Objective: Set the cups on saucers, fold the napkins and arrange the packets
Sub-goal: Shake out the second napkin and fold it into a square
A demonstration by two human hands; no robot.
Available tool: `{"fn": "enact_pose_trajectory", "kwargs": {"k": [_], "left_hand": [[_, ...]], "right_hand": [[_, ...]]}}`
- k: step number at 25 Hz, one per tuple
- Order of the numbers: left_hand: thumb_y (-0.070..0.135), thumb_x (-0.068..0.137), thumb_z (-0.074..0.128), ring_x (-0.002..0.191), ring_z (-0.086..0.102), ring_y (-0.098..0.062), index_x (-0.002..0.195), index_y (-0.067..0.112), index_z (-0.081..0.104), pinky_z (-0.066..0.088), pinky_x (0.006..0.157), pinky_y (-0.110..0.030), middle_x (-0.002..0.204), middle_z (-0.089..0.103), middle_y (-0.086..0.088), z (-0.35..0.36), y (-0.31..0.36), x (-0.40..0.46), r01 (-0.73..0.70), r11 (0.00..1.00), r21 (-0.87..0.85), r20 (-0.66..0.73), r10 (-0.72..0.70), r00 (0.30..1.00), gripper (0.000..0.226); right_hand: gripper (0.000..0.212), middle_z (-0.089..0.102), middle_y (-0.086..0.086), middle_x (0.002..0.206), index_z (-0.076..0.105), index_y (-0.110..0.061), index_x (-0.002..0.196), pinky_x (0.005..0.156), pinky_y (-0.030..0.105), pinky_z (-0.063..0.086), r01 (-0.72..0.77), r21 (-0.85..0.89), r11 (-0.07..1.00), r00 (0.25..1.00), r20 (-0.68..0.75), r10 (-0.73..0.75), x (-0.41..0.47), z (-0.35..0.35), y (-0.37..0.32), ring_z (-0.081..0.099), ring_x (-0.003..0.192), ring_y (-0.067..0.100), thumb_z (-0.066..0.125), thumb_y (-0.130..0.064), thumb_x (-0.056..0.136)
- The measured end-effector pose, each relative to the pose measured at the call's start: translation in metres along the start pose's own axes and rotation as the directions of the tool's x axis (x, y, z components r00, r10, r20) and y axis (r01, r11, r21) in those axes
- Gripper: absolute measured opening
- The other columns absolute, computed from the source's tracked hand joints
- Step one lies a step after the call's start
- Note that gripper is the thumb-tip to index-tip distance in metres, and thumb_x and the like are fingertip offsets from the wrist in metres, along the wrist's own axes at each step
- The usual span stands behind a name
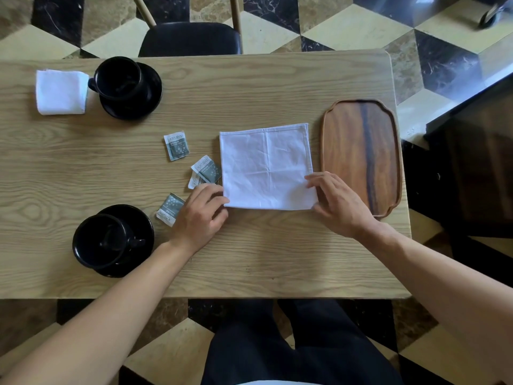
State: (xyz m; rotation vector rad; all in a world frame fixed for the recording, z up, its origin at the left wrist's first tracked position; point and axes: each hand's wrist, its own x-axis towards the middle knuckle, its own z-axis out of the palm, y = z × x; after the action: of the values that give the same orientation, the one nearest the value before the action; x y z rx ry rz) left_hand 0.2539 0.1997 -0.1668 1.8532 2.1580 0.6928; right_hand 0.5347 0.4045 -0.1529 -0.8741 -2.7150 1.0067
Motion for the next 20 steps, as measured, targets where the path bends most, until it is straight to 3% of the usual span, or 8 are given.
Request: {"fn": "enact_pose_trajectory", "kwargs": {"k": [3, 6, 9, 11, 14, 16, 18, 20], "left_hand": [[0.008, 0.089, 0.063, 0.112, 0.059, -0.033, 0.098, 0.000, 0.073, 0.045, 0.103, -0.032, 0.112, 0.067, -0.014, -0.001, 0.003, 0.002, 0.035, 0.999, -0.025, -0.032, -0.036, 0.999, 0.015], [0.003, 0.086, 0.066, 0.109, 0.061, -0.033, 0.095, 0.000, 0.074, 0.048, 0.100, -0.036, 0.110, 0.068, -0.013, -0.002, 0.008, 0.003, 0.081, 0.995, -0.059, -0.072, -0.085, 0.994, 0.012], [-0.002, 0.085, 0.070, 0.110, 0.062, -0.032, 0.095, 0.002, 0.075, 0.043, 0.104, -0.027, 0.112, 0.070, -0.011, -0.005, 0.009, 0.004, 0.169, 0.981, -0.100, -0.110, -0.179, 0.978, 0.012], [0.000, 0.088, 0.067, 0.120, 0.060, -0.032, 0.098, 0.002, 0.074, 0.041, 0.107, -0.028, 0.120, 0.069, -0.010, -0.005, 0.011, 0.003, 0.209, 0.968, -0.139, -0.094, -0.223, 0.970, 0.012], [0.016, 0.098, 0.054, 0.135, 0.053, -0.023, 0.121, 0.005, 0.066, 0.045, 0.108, -0.037, 0.140, 0.060, -0.009, -0.007, 0.020, 0.000, 0.340, 0.905, -0.257, 0.007, -0.350, 0.937, 0.028], [0.024, 0.101, 0.044, 0.135, 0.052, -0.020, 0.135, 0.008, 0.057, 0.046, 0.105, -0.034, 0.148, 0.054, -0.008, -0.007, 0.025, -0.005, 0.338, 0.901, -0.273, 0.024, -0.344, 0.939, 0.040], [0.028, 0.102, 0.039, 0.129, 0.056, -0.016, 0.134, 0.006, 0.056, 0.046, 0.101, -0.028, 0.145, 0.057, -0.009, -0.004, 0.028, -0.009, 0.280, 0.916, -0.286, 0.003, -0.292, 0.956, 0.042], [0.031, 0.102, 0.037, 0.105, 0.062, -0.008, 0.124, 0.009, 0.058, 0.049, 0.085, -0.028, 0.118, 0.070, -0.008, -0.003, 0.028, -0.008, 0.306, 0.902, -0.305, -0.019, -0.327, 0.945, 0.037]], "right_hand": [[0.060, 0.046, 0.008, 0.152, 0.057, -0.011, 0.134, 0.125, 0.049, 0.021, 0.127, -0.214, 0.969, 0.985, 0.145, -0.097, -0.002, 0.004, 0.005, 0.033, 0.148, 0.028, 0.066, -0.030, 0.077], [0.043, 0.054, 0.013, 0.144, 0.065, -0.009, 0.121, 0.123, 0.052, 0.024, 0.122, -0.283, 0.951, 0.990, 0.101, -0.097, -0.002, 0.010, 0.012, 0.041, 0.144, 0.032, 0.073, -0.015, 0.079], [0.019, 0.065, 0.012, 0.128, 0.069, -0.005, 0.102, 0.119, 0.049, 0.033, 0.087, -0.158, 0.984, 0.992, -0.077, -0.100, 0.002, 0.010, 0.014, 0.054, 0.132, 0.033, 0.072, -0.004, 0.084], [0.011, 0.067, 0.009, 0.126, 0.066, -0.006, 0.097, 0.120, 0.038, 0.033, 0.045, -0.038, 0.998, 0.986, -0.161, -0.051, 0.005, 0.009, 0.012, 0.055, 0.131, 0.029, 0.069, -0.003, 0.088], [0.010, 0.067, 0.007, 0.128, 0.060, -0.006, 0.101, 0.120, 0.018, 0.022, -0.013, 0.059, 0.998, 0.993, -0.116, 0.019, 0.005, 0.006, 0.007, 0.052, 0.136, 0.024, 0.064, -0.006, 0.092], [0.015, 0.068, 0.008, 0.126, 0.059, -0.003, 0.108, 0.121, 0.018, 0.018, -0.003, 0.058, 0.998, 0.998, -0.063, 0.006, 0.001, 0.006, 0.004, 0.052, 0.136, 0.024, 0.057, -0.008, 0.094], [0.022, 0.070, 0.008, 0.119, 0.058, -0.003, 0.110, 0.121, 0.021, 0.021, -0.003, 0.066, 0.998, 0.998, -0.069, 0.008, -0.002, 0.005, -0.001, 0.056, 0.128, 0.024, 0.050, -0.014, 0.093], [0.029, 0.071, 0.006, 0.112, 0.056, -0.007, 0.109, 0.107, 0.021, 0.036, -0.054, 0.080, 0.995, 0.994, -0.092, 0.062, -0.005, 0.006, -0.004, 0.062, 0.111, 0.023, 0.044, -0.027, 0.093]]}}
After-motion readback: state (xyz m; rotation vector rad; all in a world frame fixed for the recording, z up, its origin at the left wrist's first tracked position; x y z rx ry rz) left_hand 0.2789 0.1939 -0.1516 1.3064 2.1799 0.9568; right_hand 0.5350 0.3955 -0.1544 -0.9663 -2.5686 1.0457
